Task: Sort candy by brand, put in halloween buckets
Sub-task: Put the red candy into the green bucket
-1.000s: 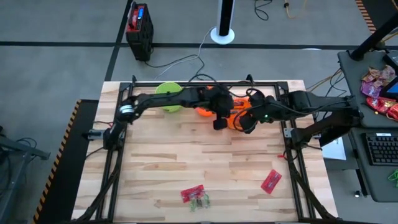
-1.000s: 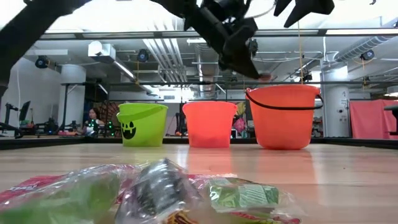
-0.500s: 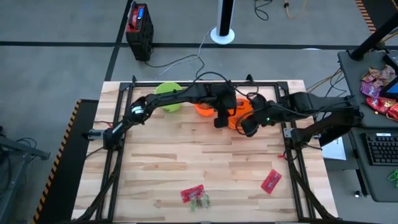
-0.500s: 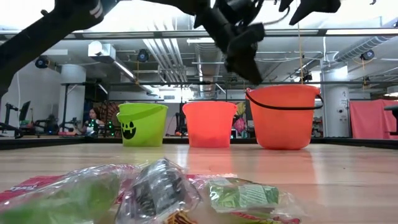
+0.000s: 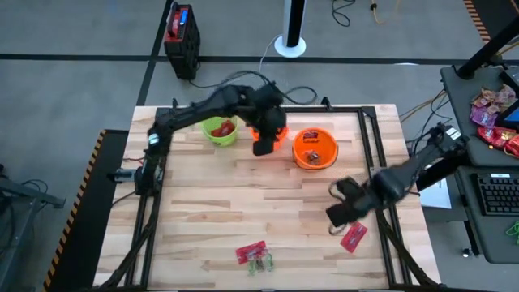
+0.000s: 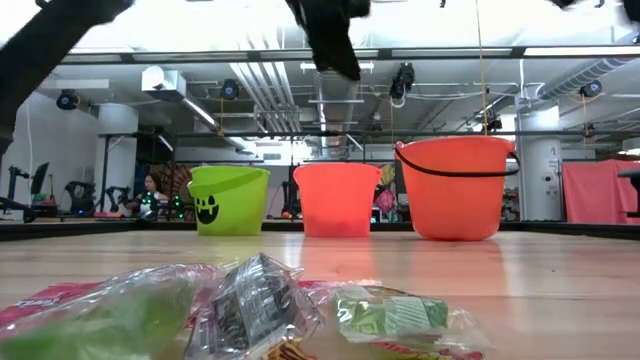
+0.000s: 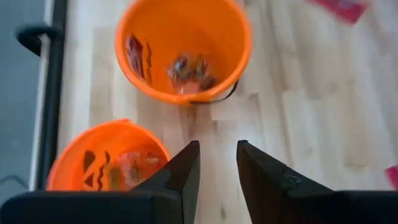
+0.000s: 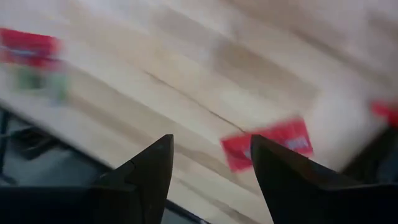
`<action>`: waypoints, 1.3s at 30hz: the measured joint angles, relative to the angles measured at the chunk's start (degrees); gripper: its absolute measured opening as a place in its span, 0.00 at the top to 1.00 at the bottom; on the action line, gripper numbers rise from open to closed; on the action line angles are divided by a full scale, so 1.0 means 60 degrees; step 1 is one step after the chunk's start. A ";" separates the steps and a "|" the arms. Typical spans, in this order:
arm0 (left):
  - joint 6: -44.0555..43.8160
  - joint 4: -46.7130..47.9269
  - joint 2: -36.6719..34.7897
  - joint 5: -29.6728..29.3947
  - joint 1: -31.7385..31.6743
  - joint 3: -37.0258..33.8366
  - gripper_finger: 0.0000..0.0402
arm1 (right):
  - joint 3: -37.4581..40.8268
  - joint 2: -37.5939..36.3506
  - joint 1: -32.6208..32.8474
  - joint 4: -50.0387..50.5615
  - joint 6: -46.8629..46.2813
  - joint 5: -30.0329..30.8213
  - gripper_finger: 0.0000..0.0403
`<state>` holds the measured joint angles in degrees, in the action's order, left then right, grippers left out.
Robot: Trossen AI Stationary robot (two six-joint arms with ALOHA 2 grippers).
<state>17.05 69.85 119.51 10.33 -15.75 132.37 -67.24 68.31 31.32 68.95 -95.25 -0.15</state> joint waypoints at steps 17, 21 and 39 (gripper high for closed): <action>-0.2124 -0.3820 -0.6202 0.0675 0.0204 -0.4451 0.84 | 0.4537 0.0798 0.1617 -0.4109 -0.5110 -0.2042 0.49; -0.2472 -0.4000 -0.6837 0.0631 0.0198 -0.4929 0.84 | 0.4605 0.1275 0.1620 -0.4157 -0.5061 -0.2579 0.49; -0.5350 -0.4299 -0.6941 0.0681 0.0218 -0.4767 0.84 | 0.4645 0.3629 0.1616 -0.6623 -0.2868 -0.2803 0.87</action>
<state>-15.05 44.06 77.87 14.41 -14.44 103.76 -39.38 90.09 41.02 29.21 -112.46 -16.96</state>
